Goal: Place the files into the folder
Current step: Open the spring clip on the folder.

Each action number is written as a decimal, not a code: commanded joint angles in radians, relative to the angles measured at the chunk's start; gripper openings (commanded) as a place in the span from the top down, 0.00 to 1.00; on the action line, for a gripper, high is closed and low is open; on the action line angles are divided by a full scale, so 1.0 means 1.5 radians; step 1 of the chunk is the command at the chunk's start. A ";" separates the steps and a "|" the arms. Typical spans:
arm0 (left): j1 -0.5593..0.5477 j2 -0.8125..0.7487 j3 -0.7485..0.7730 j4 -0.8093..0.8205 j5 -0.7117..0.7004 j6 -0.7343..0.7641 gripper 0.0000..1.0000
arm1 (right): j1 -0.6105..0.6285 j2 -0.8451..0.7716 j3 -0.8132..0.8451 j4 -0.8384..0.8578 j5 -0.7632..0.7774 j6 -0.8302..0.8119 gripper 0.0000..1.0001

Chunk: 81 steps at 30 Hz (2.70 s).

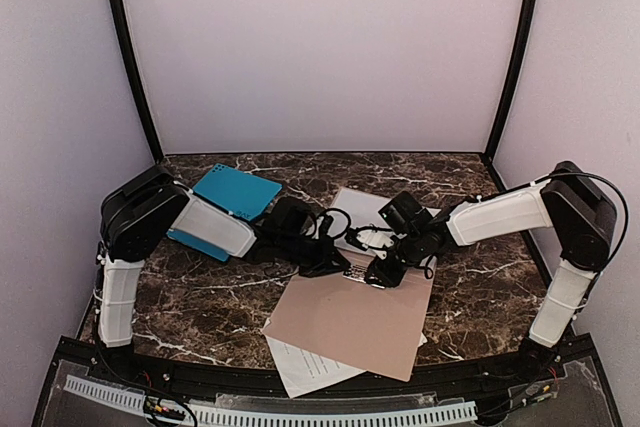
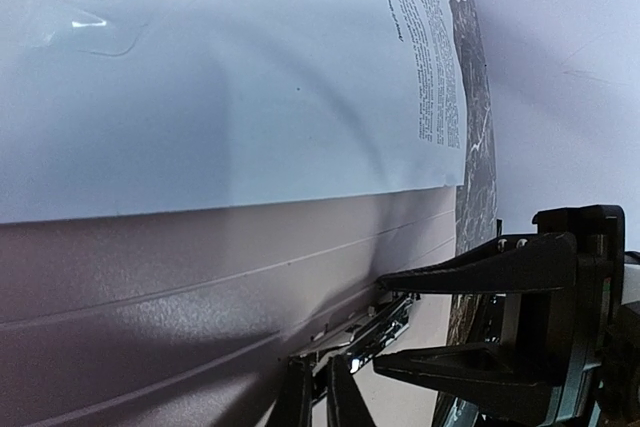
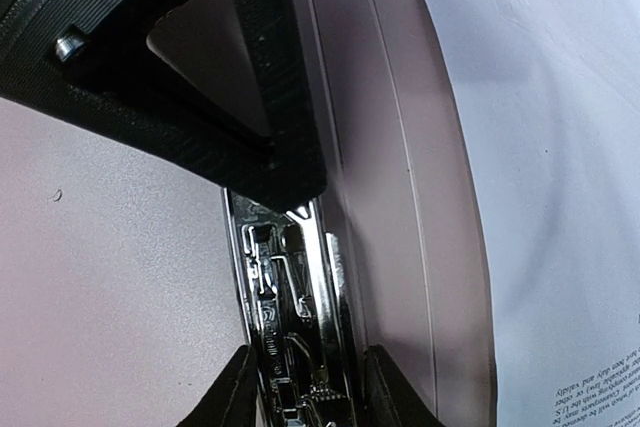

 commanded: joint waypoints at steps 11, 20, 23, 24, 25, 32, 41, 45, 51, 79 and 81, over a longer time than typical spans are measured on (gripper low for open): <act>-0.016 0.010 -0.032 -0.109 -0.062 0.012 0.99 | 0.008 0.035 0.002 -0.042 0.021 0.010 0.66; -0.019 0.030 -0.021 -0.199 -0.064 -0.003 0.99 | 0.019 0.046 0.009 -0.053 0.053 0.009 0.66; -0.019 0.046 -0.010 -0.226 -0.050 -0.005 0.99 | 0.022 0.052 0.010 -0.055 0.061 0.010 0.66; -0.019 0.049 -0.005 -0.238 -0.048 -0.005 0.99 | 0.023 0.055 0.012 -0.056 0.063 0.010 0.67; -0.019 0.055 -0.002 -0.245 -0.043 -0.006 0.99 | 0.023 0.058 0.013 -0.057 0.065 0.011 0.67; -0.021 0.075 -0.003 -0.294 -0.024 -0.032 0.99 | 0.027 0.075 0.019 -0.062 0.085 0.011 0.68; -0.024 0.090 -0.010 -0.295 -0.020 -0.056 0.99 | 0.029 0.078 0.014 -0.062 0.084 0.004 0.69; -0.023 0.095 -0.036 -0.271 -0.005 -0.076 0.99 | 0.030 0.051 0.004 -0.053 0.052 -0.004 0.66; -0.020 0.094 -0.042 -0.274 0.007 -0.071 0.99 | 0.026 0.045 0.003 -0.066 0.053 -0.008 0.64; -0.011 0.136 -0.014 -0.454 0.028 -0.048 0.99 | 0.022 0.087 0.032 -0.122 0.069 -0.005 0.71; -0.012 0.136 -0.021 -0.459 0.022 -0.039 0.99 | 0.022 0.082 0.028 -0.119 0.067 -0.007 0.71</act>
